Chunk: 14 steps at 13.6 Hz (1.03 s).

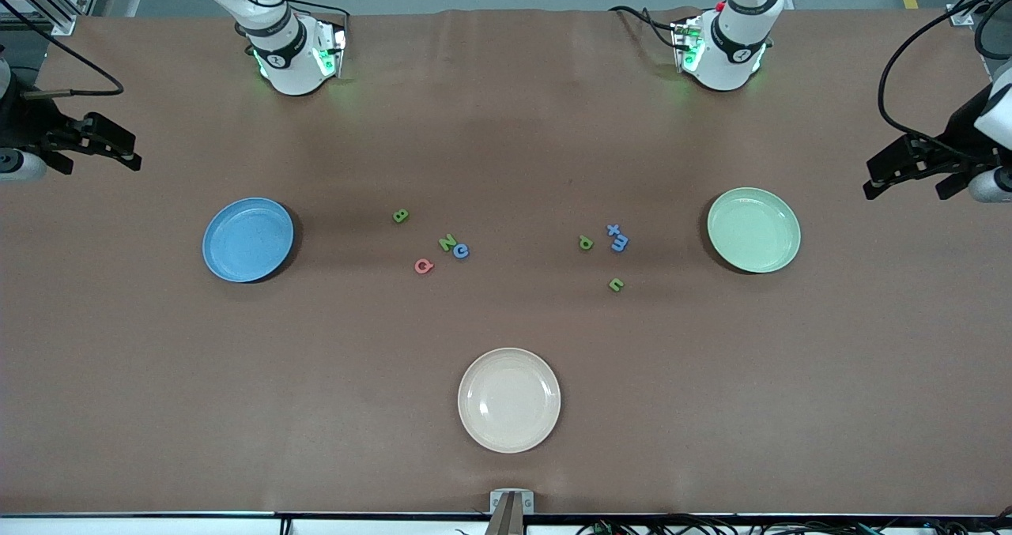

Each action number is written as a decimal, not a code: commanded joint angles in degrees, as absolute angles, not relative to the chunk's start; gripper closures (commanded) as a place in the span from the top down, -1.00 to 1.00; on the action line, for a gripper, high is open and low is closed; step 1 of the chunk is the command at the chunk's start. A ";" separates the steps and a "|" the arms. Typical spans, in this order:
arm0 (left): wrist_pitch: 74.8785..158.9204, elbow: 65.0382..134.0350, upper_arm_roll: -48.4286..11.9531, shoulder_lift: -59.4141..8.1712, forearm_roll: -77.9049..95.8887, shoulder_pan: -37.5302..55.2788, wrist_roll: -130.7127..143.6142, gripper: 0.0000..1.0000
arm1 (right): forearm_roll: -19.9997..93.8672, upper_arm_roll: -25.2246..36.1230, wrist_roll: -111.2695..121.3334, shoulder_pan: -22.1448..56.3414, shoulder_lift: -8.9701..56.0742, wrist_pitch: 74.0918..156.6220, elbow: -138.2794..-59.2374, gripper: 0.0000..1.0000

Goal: Sort uppercase to blue plate, lowercase to green plate

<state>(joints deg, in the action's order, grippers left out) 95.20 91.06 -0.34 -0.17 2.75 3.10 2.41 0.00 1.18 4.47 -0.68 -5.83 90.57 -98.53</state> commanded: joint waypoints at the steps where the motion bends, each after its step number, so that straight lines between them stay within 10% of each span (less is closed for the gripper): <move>1: 94.57 92.80 -2.71 -1.32 5.96 3.78 4.91 1.00 | -0.62 0.61 4.57 -1.49 -6.95 89.65 -98.27 1.00; 14: 116.96 102.04 -14.50 -19.40 -0.42 11.50 29.16 1.00 | -0.79 0.70 5.45 -3.87 8.85 91.14 -94.05 1.00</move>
